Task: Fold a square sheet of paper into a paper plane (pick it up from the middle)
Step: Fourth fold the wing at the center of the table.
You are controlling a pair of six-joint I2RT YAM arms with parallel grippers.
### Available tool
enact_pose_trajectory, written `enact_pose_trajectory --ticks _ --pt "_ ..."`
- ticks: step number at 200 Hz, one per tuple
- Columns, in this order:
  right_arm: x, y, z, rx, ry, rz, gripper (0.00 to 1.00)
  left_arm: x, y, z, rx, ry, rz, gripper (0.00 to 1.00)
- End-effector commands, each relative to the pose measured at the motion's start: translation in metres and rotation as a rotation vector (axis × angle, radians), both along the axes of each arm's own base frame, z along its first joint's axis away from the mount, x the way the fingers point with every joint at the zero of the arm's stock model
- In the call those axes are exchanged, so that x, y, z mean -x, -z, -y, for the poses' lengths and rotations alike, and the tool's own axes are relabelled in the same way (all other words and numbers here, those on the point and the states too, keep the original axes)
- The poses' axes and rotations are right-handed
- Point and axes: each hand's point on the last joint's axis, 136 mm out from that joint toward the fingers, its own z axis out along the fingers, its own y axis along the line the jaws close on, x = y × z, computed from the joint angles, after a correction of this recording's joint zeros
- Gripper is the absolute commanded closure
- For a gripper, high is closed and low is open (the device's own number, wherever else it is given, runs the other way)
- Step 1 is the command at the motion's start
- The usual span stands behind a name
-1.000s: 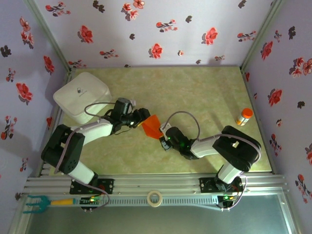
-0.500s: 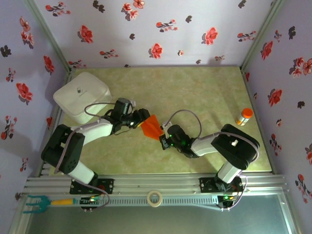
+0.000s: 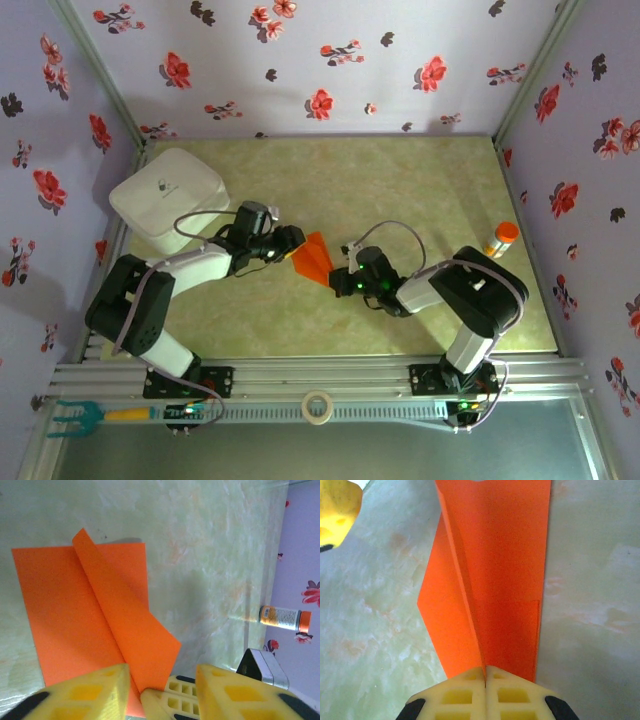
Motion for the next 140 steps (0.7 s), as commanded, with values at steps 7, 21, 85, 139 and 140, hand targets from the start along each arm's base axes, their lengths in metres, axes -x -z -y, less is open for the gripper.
enact_pose_trajectory --ticks 7,21,85,139,140 --pt "0.003 0.003 -0.002 -0.051 0.003 -0.082 0.96 -0.001 0.006 0.006 0.013 0.034 -0.01 0.73" --pt "0.003 -0.001 -0.004 -0.081 -0.006 -0.117 0.96 0.0 0.008 0.01 0.017 0.049 -0.018 0.77" --pt "0.006 -0.005 -0.008 -0.125 -0.009 -0.241 0.96 0.003 0.016 0.029 0.037 0.107 -0.04 0.88" --pt "0.005 0.003 0.003 -0.136 0.051 -0.269 0.96 0.003 0.024 0.044 0.039 0.141 -0.062 0.91" --pt "0.006 0.003 0.003 -0.136 0.052 -0.27 0.96 0.003 0.024 0.044 0.039 0.141 -0.062 0.91"
